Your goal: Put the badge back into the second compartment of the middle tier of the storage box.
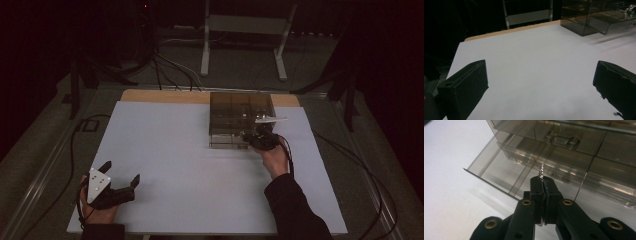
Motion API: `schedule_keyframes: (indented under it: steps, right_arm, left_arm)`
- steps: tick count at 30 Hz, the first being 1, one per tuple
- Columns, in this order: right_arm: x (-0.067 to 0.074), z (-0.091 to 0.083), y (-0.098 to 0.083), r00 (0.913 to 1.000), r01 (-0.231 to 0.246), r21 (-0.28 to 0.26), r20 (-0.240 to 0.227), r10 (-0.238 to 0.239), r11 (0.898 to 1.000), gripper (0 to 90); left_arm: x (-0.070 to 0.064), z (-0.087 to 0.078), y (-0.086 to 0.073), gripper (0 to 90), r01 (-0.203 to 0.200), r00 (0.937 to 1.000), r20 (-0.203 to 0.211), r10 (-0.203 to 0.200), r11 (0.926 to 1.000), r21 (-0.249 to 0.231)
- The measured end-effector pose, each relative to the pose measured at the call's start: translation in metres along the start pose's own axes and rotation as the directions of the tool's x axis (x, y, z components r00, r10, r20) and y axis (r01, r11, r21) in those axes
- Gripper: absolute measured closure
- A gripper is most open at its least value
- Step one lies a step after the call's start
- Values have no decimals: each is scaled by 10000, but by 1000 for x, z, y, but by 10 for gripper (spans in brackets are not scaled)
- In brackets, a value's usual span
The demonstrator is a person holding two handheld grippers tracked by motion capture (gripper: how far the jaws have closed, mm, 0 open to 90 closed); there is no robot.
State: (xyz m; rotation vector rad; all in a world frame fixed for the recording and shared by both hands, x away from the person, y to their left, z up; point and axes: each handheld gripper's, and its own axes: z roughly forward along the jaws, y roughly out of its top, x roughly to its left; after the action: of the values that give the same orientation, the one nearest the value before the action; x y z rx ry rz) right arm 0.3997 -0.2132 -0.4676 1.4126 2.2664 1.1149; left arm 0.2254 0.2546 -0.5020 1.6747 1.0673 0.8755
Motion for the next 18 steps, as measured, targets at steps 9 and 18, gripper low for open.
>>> schedule_keyframes:
  steps: [9,18]
  right_arm:
    - [-2,6,-1,9999,-162,274,17,162,9995,886]
    - [-3,8,-1,9995,-309,308,90,306,9990,802]
  left_arm:
    - [0,0,0,5,-6,10000,7,6,10000,5]
    - [0,0,0,5,-5,10000,7,5,10000,2]
